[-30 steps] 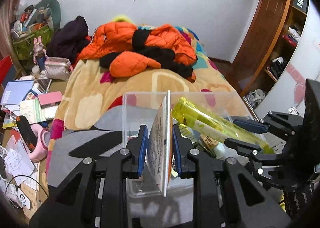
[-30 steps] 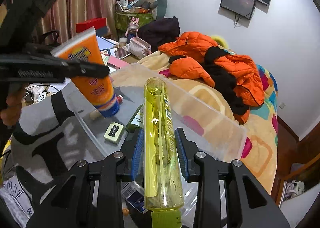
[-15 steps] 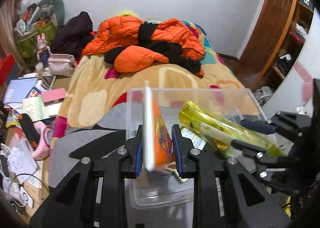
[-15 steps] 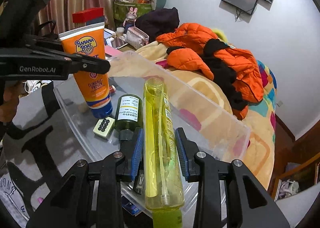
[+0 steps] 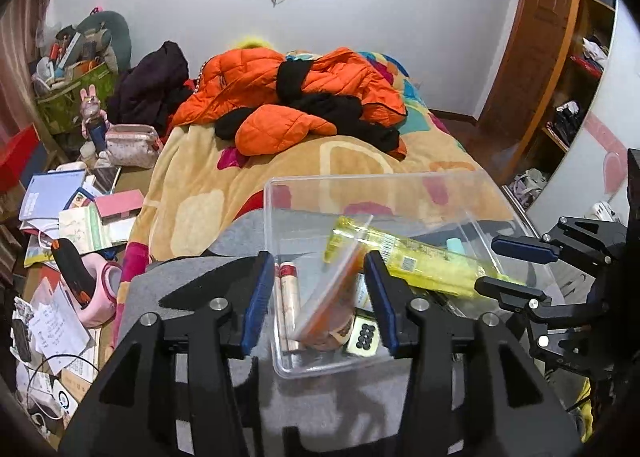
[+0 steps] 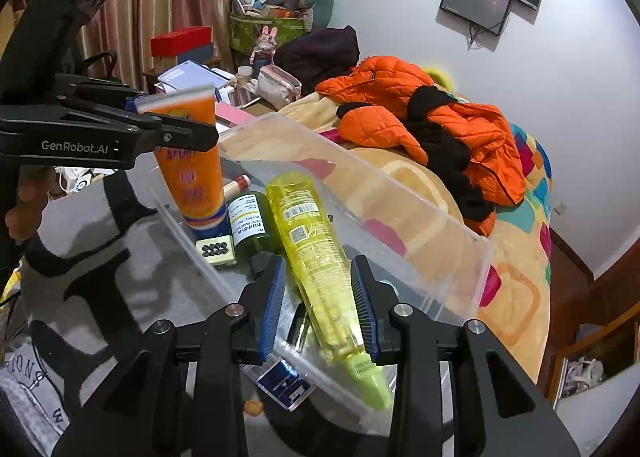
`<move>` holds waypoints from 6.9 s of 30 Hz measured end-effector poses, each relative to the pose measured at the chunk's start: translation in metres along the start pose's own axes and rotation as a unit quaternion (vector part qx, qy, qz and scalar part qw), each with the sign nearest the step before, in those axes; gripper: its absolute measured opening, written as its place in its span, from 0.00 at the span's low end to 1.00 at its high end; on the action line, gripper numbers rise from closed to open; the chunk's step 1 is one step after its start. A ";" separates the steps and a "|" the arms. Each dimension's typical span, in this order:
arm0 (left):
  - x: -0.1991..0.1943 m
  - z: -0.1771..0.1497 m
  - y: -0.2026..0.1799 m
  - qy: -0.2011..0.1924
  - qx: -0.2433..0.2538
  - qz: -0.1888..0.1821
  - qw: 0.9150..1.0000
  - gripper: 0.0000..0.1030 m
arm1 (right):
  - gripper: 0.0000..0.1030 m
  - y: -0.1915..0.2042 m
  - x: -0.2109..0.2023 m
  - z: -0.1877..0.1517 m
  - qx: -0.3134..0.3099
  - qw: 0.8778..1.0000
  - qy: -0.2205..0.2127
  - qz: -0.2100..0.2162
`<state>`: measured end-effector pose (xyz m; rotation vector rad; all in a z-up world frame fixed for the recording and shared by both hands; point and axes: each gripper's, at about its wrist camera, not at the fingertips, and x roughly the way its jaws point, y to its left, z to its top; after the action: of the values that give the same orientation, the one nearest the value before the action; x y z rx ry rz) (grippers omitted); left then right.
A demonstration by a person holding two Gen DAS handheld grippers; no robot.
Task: Organize objects
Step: 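Carry the sunscreen tube and yellow bottle into the clear box and release both, then grasp the purple back scratcher with the left tool while the right tool grasps the white-green tube, then lower the back scratcher and white-green tube into the clear box and release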
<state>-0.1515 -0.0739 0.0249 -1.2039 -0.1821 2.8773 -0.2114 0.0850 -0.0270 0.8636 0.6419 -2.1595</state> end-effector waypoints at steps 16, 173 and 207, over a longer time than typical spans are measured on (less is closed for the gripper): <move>-0.041 -0.021 -0.034 -0.031 0.044 0.000 0.999 0.79 | 0.70 0.011 -0.050 -0.021 0.045 0.998 -0.028 -0.019; 0.056 0.022 -0.046 0.001 -0.004 -0.060 0.998 0.13 | 0.14 -0.046 0.045 0.016 0.146 0.987 0.023 -0.066; -0.025 -0.021 -0.070 -0.056 0.078 -0.053 0.994 0.67 | 0.57 -0.025 -0.046 -0.065 0.212 0.975 -0.019 -0.055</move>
<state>-0.1212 -0.0037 0.0360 -0.9762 -0.0218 2.8074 -0.1820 0.1632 -0.0314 1.0220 0.2100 -2.4541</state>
